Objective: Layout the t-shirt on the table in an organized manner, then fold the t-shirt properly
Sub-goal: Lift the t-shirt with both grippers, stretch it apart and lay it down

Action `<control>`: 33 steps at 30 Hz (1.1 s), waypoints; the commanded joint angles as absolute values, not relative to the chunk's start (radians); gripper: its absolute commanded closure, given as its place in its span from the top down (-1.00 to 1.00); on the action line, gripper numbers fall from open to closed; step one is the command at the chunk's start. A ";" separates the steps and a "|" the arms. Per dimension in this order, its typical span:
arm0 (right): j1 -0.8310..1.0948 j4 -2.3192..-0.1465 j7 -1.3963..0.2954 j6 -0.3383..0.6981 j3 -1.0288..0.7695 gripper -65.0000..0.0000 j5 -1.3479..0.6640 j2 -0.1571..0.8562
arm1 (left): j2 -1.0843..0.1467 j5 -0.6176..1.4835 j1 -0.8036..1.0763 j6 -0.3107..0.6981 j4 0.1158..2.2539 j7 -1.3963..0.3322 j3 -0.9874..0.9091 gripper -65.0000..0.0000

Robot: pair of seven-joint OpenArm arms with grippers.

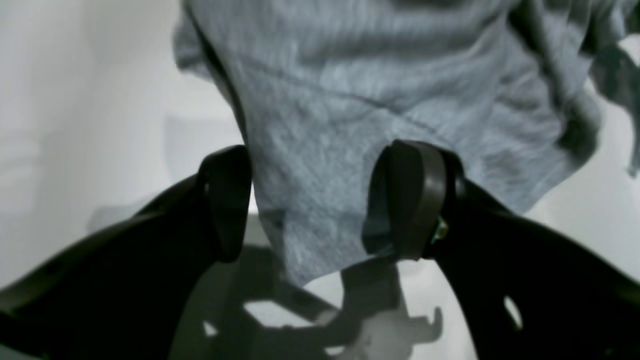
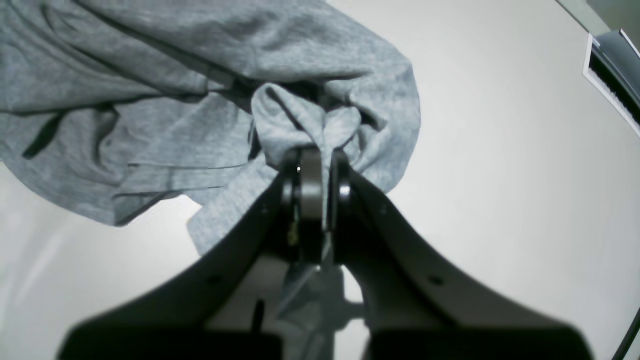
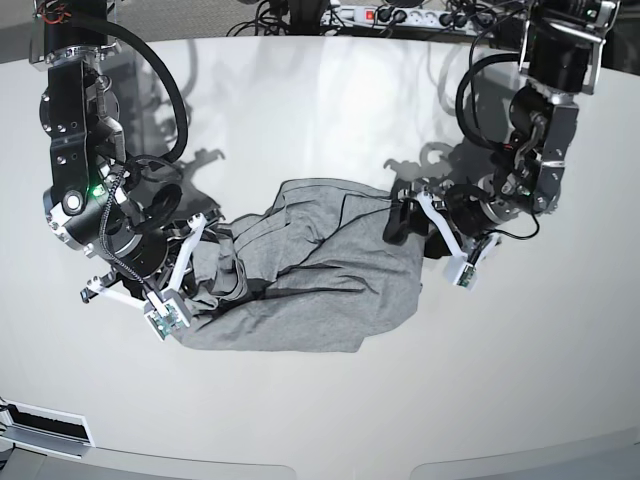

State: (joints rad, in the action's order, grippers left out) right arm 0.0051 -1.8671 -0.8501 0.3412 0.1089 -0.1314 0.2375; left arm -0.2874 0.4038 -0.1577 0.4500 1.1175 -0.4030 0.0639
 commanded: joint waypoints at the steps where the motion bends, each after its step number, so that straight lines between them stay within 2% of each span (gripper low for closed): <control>1: -0.013 -1.885 -0.831 0.340 0.104 -1.00 -0.131 0.245 | -0.284 0.422 -0.193 0.453 1.122 -0.368 0.058 0.14; 3: -0.013 -1.885 -0.831 0.341 0.104 -1.00 -0.131 0.244 | -0.274 0.421 -0.204 0.452 1.106 -0.369 0.058 -0.28; 5: -0.014 -1.885 -0.831 0.341 0.104 -1.00 -0.131 0.244 | -0.272 0.417 -0.210 0.454 1.106 -0.375 0.058 -0.90; 6: -0.014 -1.885 -0.831 0.341 0.104 -1.00 -0.131 0.245 | -0.272 0.416 -0.220 0.454 1.107 -0.395 0.057 -1.00; 11: -0.014 -1.885 -0.831 0.348 0.104 -1.00 -0.088 0.253 | -0.321 0.432 -0.310 0.460 1.166 -0.557 0.057 -1.00; 14: -0.014 -1.885 -0.831 0.271 0.104 -1.00 0.043 0.253 | -0.378 0.431 -0.363 0.460 1.254 -0.608 0.057 -1.00; 19: -0.018 -1.885 -0.831 0.163 0.076 -1.00 0.167 0.253 | -0.501 0.493 -0.432 0.445 1.409 -0.638 0.057 -1.00; 26: -0.060 -1.885 -0.849 0.116 0.004 -1.00 0.165 0.292 | -0.661 0.532 -0.535 0.445 1.443 -0.636 0.057 -1.00; 29: -0.091 -1.885 -0.849 0.138 0.002 -1.00 0.144 0.340 | -0.728 0.543 -0.569 0.418 1.443 -0.626 0.057 -1.00; 33: -0.130 -1.885 -0.850 0.231 0.002 -1.00 0.025 0.404 | -0.785 0.599 -0.615 0.408 1.443 -0.630 0.057 -1.00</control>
State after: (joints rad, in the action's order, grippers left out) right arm -0.1108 -1.8679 -0.8467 0.2535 0.0147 -0.0120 0.3855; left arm -0.7628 0.6079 -0.5819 0.4297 1.4303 -0.6544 0.0727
